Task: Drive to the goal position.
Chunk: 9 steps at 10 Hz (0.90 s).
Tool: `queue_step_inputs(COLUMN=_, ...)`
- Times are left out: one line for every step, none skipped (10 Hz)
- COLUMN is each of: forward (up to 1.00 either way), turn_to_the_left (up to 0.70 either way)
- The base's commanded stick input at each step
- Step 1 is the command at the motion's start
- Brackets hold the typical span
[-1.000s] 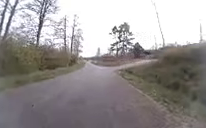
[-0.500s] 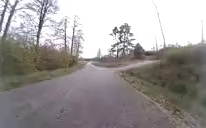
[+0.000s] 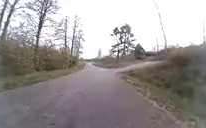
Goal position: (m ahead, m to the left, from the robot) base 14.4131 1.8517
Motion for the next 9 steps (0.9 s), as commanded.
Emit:
queue_step_inputs(forward=0.70, turn_to_the_left=0.00)
queue_step_inputs(forward=0.70, turn_to_the_left=0.00)
queue_step_inputs(forward=0.70, turn_to_the_left=0.00)
queue_step_inputs(forward=0.70, turn_to_the_left=0.00)
queue_step_inputs(forward=0.70, turn_to_the_left=0.00)
queue_step_inputs(forward=0.70, turn_to_the_left=0.00)
queue_step_inputs(forward=0.70, turn_to_the_left=0.00)
queue_step_inputs(forward=0.70, turn_to_the_left=0.00)
queue_step_inputs(forward=0.70, turn_to_the_left=0.00)
